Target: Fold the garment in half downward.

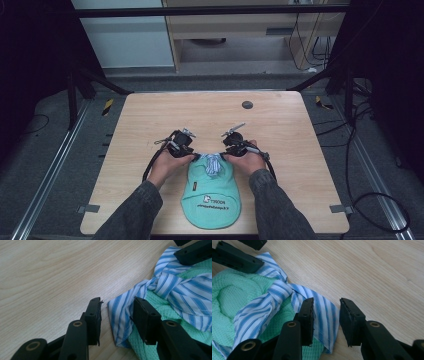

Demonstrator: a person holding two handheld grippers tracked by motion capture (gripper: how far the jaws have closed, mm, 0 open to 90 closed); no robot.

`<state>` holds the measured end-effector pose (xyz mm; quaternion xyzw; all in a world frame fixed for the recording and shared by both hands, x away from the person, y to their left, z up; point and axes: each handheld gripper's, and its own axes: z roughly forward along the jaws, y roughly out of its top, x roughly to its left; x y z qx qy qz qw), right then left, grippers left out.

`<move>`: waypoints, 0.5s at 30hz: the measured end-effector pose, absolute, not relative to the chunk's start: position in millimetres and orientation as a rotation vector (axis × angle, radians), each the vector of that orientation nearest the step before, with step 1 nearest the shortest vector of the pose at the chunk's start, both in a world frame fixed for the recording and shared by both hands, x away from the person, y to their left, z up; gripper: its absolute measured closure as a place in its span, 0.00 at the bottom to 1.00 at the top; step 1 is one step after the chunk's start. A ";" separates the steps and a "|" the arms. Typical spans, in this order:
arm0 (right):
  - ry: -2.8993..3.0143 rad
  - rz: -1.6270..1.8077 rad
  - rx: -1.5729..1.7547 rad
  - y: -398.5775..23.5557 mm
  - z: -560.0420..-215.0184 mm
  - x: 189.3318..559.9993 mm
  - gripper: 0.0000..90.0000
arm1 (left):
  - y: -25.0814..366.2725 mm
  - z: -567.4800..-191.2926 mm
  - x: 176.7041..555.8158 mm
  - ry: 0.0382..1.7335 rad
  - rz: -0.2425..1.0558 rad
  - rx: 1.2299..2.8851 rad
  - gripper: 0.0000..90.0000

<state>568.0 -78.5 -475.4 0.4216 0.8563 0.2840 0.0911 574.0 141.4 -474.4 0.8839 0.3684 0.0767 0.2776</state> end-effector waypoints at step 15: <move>2.560 0.806 1.257 -77.7 -479.7 569.9 0.66 | 140.3 -477.3 573.7 0.983 0.202 2.395 0.66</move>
